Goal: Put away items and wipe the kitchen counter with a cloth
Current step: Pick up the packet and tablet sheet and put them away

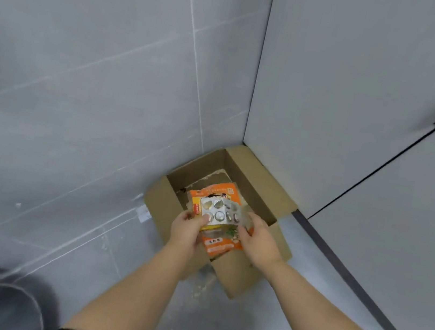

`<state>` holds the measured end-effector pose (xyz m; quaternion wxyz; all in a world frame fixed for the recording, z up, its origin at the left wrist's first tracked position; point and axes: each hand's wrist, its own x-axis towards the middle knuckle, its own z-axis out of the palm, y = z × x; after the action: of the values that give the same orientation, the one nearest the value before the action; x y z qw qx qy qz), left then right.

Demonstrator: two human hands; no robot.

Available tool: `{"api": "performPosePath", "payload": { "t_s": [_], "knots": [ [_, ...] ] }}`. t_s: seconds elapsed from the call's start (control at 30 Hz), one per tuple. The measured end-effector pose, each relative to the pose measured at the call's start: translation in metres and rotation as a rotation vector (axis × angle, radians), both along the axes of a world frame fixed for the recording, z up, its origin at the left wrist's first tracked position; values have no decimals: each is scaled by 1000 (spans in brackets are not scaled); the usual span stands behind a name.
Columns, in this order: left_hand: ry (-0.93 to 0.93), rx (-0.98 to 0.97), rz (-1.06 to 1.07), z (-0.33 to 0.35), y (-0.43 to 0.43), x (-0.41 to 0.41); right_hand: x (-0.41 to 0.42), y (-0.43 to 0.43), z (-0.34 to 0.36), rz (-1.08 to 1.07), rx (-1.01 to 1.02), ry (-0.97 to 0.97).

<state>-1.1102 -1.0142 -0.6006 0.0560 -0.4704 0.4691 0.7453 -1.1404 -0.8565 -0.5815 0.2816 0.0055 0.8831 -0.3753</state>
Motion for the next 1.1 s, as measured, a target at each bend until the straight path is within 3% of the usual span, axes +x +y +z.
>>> {"api": "performPosePath", "payload": {
  "t_s": [0.13,0.27,0.5,0.7,0.87,1.1],
  "knots": [
    [-19,-395,-346,-48,-27,-15,-15,-10,-49,-31,-25,-12],
    [-44,-638,-603,-11,-25,-7,-9,-10,-12,-6,18,-5],
    [249,-966,-868,220,1,7,8,7,210,9,55,91],
    [454,-1180,-997,432,44,40,52,57,428,34,135,301],
    [715,-1231,-1231,531,94,67,115,109,540,0,286,484],
    [1124,-1203,-1464,614,211,149,265,194,617,-355,547,587]
  ]
}}
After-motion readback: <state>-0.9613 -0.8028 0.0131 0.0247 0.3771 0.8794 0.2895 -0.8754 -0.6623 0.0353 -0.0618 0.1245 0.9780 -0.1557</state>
